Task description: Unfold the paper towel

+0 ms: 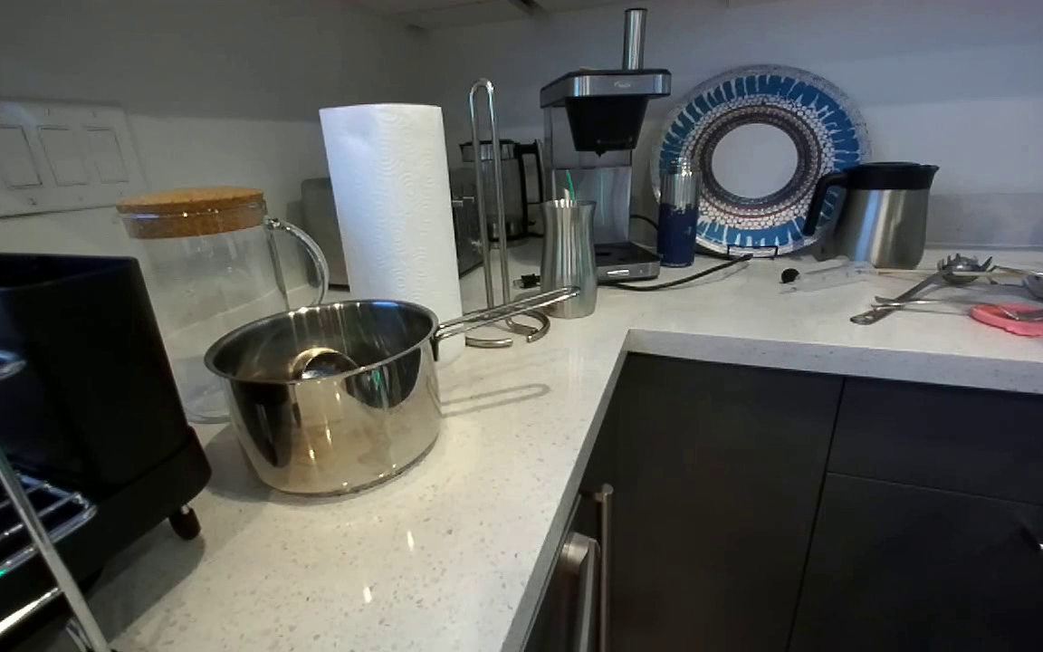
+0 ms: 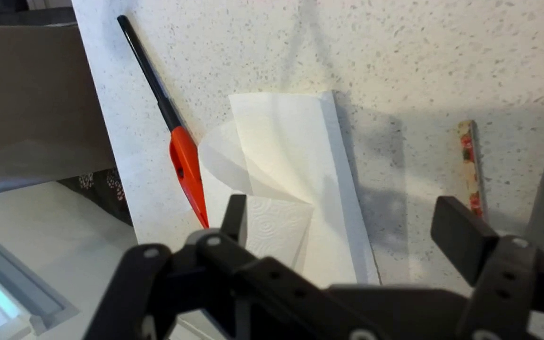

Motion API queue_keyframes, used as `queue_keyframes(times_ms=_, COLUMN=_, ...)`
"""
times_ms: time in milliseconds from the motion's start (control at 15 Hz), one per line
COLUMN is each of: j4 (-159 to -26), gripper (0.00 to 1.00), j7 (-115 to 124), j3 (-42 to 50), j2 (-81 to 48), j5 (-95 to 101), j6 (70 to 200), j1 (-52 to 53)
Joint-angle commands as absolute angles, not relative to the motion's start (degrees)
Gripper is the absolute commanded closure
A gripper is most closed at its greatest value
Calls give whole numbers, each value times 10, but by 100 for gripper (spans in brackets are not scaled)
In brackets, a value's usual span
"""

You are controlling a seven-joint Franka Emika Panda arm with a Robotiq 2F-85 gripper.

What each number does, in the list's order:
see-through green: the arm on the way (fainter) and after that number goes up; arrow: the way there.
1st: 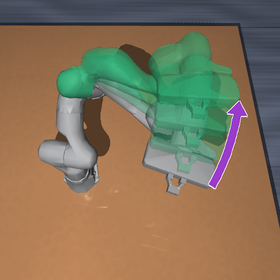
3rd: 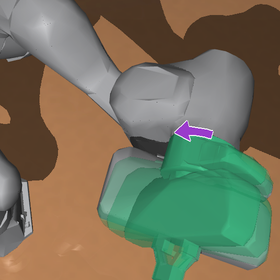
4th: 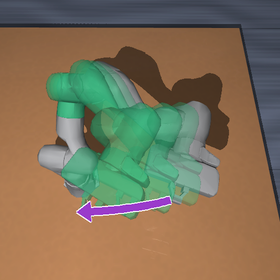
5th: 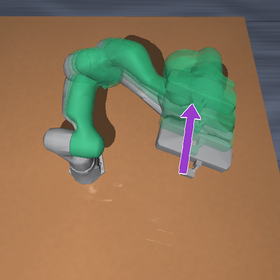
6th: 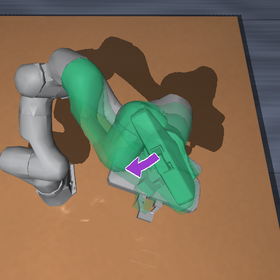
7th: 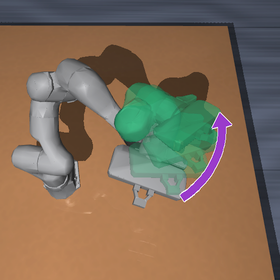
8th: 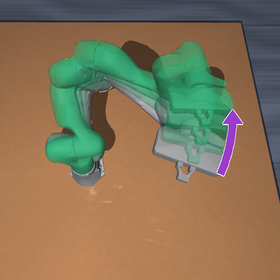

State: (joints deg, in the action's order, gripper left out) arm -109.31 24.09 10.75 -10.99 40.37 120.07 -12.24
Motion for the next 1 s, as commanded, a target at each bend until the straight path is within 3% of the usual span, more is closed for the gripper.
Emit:
queue_keyframes(times_ms=0, j4=-1044, gripper=0, j7=212, j3=126, j2=-161, j5=410, j6=1199, j1=-120)
queue_keyframes(times_ms=267, j4=-1004, gripper=4, j7=165, j3=134, j2=-202, j5=390, j6=1209, j1=-127)
queue_keyframes(times_ms=533, j4=-963, gripper=41, j7=130, j3=135, j2=-243, j5=377, j6=1212, j1=-130)
queue_keyframes(times_ms=733, j4=-932, gripper=48, j7=102, j3=134, j2=-274, j5=359, j6=1208, j1=-134)
queue_keyframes(times_ms=933, j4=-904, gripper=45, j7=76, j3=134, j2=-302, j5=339, j6=1209, j1=-137)
